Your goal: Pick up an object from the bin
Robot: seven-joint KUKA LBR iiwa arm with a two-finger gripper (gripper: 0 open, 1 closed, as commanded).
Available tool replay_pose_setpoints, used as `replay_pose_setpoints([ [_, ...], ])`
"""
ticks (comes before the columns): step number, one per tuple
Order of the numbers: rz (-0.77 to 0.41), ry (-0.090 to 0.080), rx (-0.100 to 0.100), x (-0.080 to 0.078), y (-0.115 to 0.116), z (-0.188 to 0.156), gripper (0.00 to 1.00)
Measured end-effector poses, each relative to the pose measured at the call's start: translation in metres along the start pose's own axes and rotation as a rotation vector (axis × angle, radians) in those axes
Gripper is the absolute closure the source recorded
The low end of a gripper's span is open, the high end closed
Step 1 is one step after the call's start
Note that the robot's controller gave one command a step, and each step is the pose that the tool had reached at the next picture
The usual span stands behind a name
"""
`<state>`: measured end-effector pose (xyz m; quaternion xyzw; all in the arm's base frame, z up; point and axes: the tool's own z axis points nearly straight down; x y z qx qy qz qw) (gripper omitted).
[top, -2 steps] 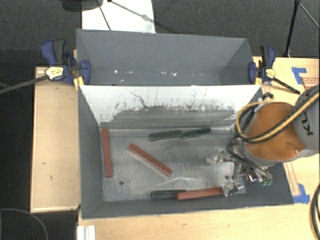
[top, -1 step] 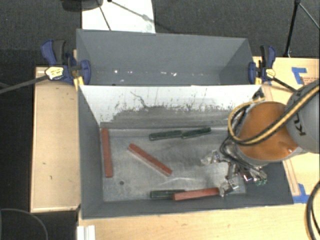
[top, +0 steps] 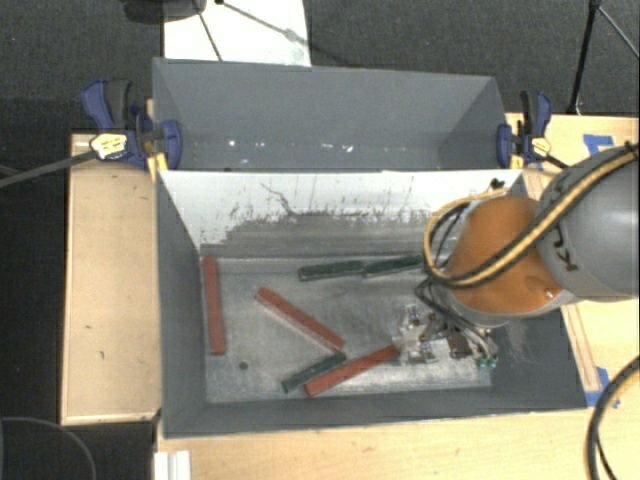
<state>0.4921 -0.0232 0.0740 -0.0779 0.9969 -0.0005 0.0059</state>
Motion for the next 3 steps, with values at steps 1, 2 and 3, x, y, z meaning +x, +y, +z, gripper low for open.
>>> replay_pose_setpoints([
  [1,-0.004,0.004,-0.001,0.001,0.000,0.002,0.00],
  [2,-0.005,0.004,-0.001,0.001,0.000,0.002,0.00],
  [3,-0.014,-0.004,-0.002,-0.013,0.055,-0.001,1.00],
])
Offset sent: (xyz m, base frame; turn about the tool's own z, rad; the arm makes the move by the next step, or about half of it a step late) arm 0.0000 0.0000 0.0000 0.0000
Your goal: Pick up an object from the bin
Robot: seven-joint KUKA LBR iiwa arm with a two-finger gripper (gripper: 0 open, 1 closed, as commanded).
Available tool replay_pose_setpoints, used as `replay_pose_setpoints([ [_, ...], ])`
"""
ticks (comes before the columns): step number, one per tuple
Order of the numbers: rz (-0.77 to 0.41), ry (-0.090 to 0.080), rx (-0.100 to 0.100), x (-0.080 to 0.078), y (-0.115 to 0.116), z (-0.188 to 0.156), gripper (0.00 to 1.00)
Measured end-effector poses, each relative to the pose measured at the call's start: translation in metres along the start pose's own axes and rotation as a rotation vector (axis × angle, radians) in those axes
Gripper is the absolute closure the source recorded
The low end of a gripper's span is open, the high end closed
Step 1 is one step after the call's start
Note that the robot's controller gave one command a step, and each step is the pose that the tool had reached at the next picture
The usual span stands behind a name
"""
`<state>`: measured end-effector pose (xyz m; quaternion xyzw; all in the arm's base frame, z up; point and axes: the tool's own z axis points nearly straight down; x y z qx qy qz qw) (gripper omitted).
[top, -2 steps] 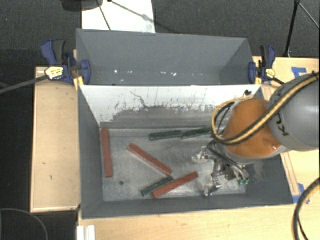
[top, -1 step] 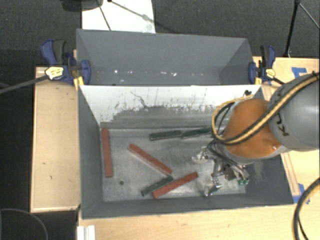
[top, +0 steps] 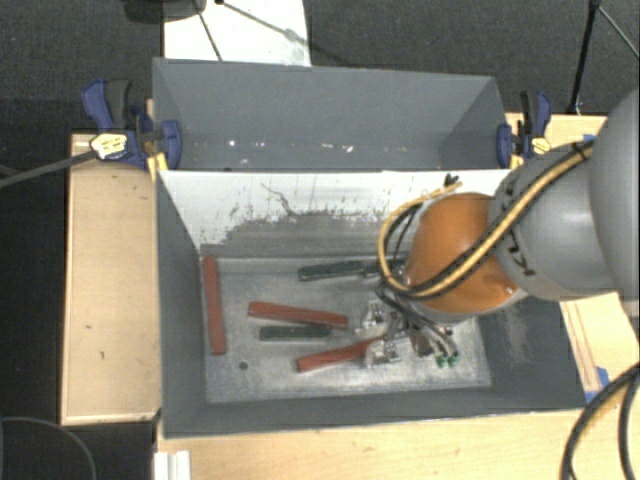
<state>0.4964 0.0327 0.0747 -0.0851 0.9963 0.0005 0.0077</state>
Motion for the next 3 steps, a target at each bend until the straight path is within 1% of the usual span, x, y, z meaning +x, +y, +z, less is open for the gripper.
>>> replay_pose_setpoints([
  [1,-0.001,0.000,0.000,0.000,0.000,0.000,1.00],
  [2,-0.007,0.020,-0.001,-0.005,-0.002,-0.051,1.00],
  [3,-0.037,0.013,0.000,-0.006,0.010,-0.154,1.00],
])
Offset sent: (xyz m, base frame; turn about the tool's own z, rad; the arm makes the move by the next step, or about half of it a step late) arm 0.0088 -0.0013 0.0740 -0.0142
